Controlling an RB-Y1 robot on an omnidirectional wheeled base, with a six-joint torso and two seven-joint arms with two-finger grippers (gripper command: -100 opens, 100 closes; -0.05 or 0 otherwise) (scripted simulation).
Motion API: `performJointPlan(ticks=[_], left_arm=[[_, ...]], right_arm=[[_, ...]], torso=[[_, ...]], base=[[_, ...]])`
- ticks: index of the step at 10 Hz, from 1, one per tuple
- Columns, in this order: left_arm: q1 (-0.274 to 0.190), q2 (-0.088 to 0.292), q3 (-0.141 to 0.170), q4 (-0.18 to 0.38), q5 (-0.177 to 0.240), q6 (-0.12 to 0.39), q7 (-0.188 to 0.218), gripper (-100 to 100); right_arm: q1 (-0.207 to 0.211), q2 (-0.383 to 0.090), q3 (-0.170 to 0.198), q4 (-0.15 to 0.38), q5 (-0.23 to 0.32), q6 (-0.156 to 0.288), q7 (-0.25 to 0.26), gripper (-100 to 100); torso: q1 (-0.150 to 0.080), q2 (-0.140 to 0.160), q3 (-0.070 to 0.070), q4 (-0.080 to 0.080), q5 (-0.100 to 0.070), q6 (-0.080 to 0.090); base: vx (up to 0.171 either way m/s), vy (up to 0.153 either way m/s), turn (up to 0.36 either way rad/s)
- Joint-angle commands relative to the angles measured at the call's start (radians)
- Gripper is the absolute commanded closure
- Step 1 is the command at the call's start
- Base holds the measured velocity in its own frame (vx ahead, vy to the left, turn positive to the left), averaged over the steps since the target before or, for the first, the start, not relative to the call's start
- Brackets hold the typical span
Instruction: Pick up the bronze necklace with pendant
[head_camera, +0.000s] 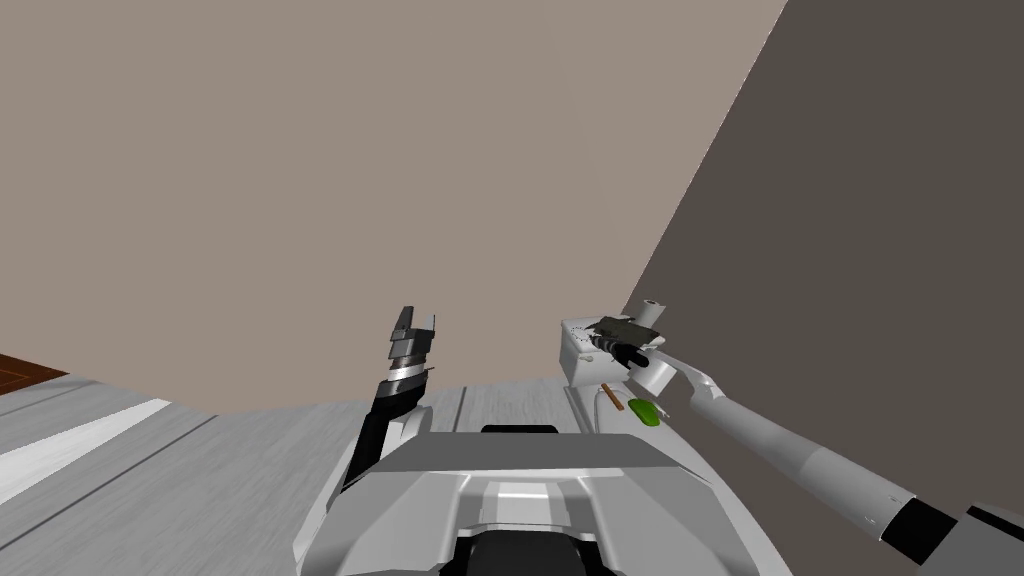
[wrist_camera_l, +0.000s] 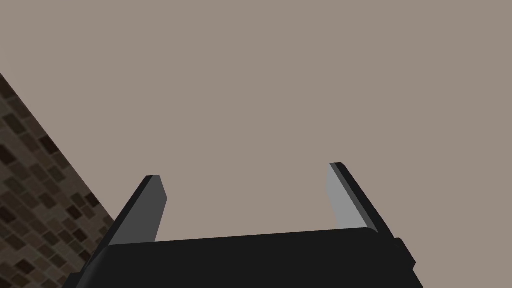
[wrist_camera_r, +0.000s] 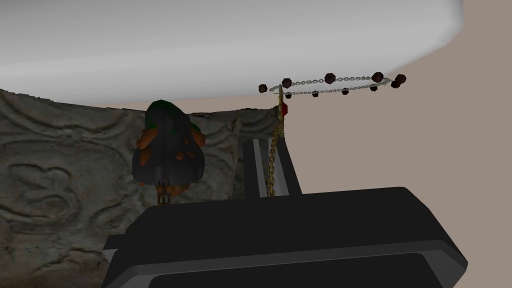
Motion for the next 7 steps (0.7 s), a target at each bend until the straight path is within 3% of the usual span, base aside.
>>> performJointPlan(ticks=[1,3,4,5,6,7], left_arm=[[0.000,0.000,0.000,0.000,0.000,0.000,0.000,0],[0.000,0.000,0.000,0.000,0.000,0.000,0.000,0],[0.000,0.000,0.000,0.000,0.000,0.000,0.000,0],[0.000,0.000,0.000,0.000,0.000,0.000,0.000,0],[0.000,0.000,0.000,0.000,0.000,0.000,0.000,0],[0.000,0.000,0.000,0.000,0.000,0.000,0.000,0]], right_arm=[[0.000,0.000,0.000,0.000,0.000,0.000,0.000,100],[-0.001,0.000,0.000,-0.001,0.000,-0.001,0.001,100],[-0.001,0.000,0.000,-0.001,0.001,-0.001,0.001,0],[0.001,-0.019,0.003,-0.029,-0.016,0.017,0.001,100],[-0.001,-0.010,0.003,-0.014,-0.009,0.006,0.002,100],[-0.001,-0.012,0.003,-0.016,-0.010,0.008,0.002,0]], torso=[[0.000,0.000,0.000,0.000,0.000,0.000],[-0.001,-0.001,-0.001,0.000,-0.001,0.001],[-0.002,-0.001,-0.001,0.000,-0.001,0.001],[-0.002,-0.001,-0.001,0.000,-0.001,0.001],[-0.002,0.001,0.000,0.000,-0.001,0.002],[-0.002,0.000,0.000,0.000,-0.001,0.001]], base=[[0.000,0.000,0.000],[0.000,0.000,0.000],[0.000,0.000,0.000],[-0.022,0.008,-0.063],[-0.014,0.006,-0.020],[0.000,0.000,0.000]])
